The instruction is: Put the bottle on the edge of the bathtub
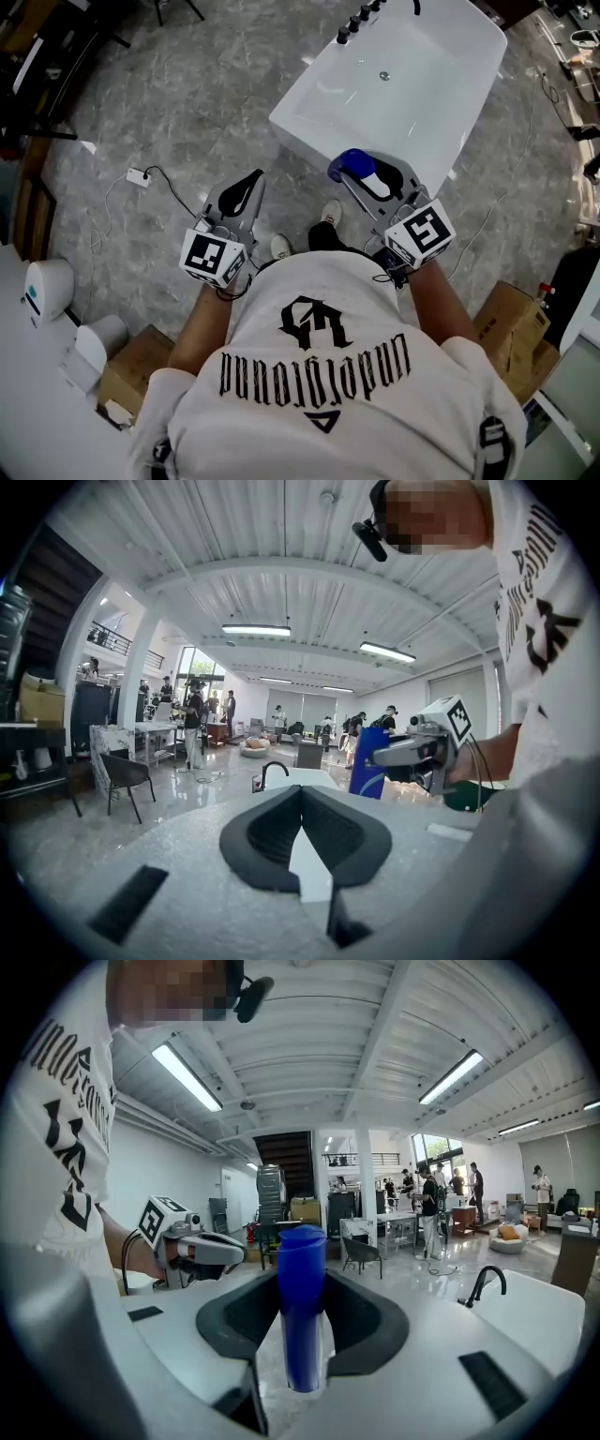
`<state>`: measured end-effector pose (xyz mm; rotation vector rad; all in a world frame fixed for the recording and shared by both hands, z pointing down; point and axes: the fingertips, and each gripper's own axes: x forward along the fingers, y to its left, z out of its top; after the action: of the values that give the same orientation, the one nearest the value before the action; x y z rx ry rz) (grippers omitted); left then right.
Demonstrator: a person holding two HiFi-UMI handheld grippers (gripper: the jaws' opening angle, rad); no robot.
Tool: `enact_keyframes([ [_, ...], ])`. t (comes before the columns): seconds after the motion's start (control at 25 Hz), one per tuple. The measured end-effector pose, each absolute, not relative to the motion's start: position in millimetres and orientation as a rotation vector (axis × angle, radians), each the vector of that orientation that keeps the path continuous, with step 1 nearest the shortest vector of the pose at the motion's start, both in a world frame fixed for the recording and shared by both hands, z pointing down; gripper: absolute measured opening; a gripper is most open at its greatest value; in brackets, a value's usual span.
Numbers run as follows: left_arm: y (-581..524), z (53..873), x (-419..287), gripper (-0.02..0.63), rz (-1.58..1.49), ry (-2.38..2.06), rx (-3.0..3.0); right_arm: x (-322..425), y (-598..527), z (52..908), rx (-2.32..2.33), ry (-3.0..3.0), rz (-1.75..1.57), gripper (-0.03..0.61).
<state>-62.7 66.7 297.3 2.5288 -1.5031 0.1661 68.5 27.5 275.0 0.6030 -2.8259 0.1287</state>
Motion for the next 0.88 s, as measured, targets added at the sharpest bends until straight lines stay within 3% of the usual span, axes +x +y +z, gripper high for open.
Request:
enact_keyframes([
  [0.88, -8, 280, -17, 0.015, 0.126, -1.628, 2.509, 129, -42, 261, 0.566, -2.857, 0.083, 0.155],
])
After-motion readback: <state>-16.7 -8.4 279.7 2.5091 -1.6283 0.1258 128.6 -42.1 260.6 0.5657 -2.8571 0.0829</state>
